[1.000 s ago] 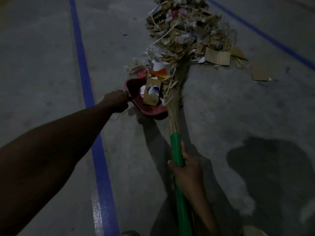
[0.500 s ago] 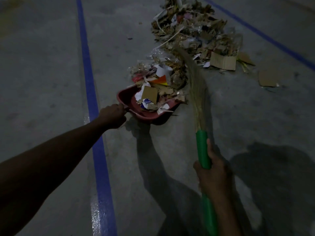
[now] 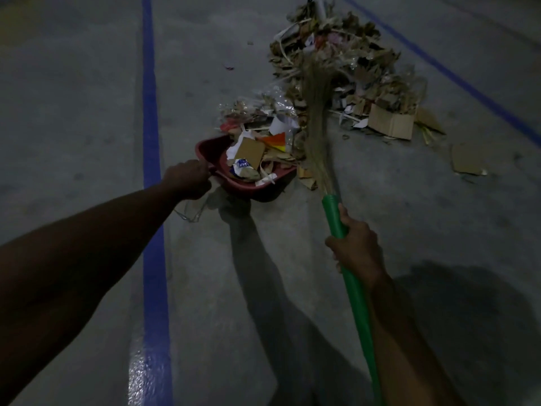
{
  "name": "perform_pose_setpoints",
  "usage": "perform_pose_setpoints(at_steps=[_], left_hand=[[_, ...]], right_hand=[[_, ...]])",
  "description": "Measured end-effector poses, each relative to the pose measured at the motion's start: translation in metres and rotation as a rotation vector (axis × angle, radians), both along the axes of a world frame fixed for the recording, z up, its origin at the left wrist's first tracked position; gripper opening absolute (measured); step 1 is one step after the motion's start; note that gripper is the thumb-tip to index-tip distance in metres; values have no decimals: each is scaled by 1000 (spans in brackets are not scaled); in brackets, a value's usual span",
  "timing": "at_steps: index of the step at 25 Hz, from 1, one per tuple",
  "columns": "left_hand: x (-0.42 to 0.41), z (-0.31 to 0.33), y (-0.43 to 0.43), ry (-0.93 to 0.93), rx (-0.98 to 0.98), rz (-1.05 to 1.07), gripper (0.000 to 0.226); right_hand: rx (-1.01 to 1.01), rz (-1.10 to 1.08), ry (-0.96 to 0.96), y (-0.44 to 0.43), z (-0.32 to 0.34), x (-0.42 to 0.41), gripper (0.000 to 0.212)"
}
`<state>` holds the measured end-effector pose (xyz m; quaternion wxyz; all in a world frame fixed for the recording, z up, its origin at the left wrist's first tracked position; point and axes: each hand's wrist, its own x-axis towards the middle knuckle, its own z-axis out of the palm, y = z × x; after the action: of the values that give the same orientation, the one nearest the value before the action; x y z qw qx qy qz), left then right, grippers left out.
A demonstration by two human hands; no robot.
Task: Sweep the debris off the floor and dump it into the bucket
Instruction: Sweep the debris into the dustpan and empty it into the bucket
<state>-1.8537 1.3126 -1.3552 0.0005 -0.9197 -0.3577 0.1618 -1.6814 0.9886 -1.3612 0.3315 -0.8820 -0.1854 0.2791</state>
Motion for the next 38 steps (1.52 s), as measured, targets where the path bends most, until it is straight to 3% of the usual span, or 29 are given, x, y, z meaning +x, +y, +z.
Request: perform_pose_setpoints(at_steps=[6, 12, 14, 19, 22, 28, 32, 34, 38], left_hand=[[31, -3, 13, -100, 61, 111, 50], [31, -11, 20, -164, 73, 125, 43], [31, -12, 20, -169, 74, 123, 44], [32, -11, 21, -152, 62, 150, 43], [33, -10, 20, -153, 65, 132, 42], [34, -11, 20, -143, 76, 152, 40], [34, -13, 20, -147, 79, 156, 43], [34, -15, 20, -150, 76, 159, 44], [34, -16, 18, -147, 80, 160, 45]], right_hand=[[-7, 139, -56, -7, -4, -25, 87], [66, -24, -150, -57, 13, -71, 97], [92, -64, -107, -54, 18, -55, 98], [-2, 71, -131, 28, 15, 23, 86], [-55, 135, -95, 65, 2, 22, 82], [-27, 203, -161, 22, -17, -26, 88], [74, 87, -235, -34, 8, -49, 93], [133, 73, -280, -31, 19, -39, 93], [9, 141, -368, 29, 34, 8, 89]])
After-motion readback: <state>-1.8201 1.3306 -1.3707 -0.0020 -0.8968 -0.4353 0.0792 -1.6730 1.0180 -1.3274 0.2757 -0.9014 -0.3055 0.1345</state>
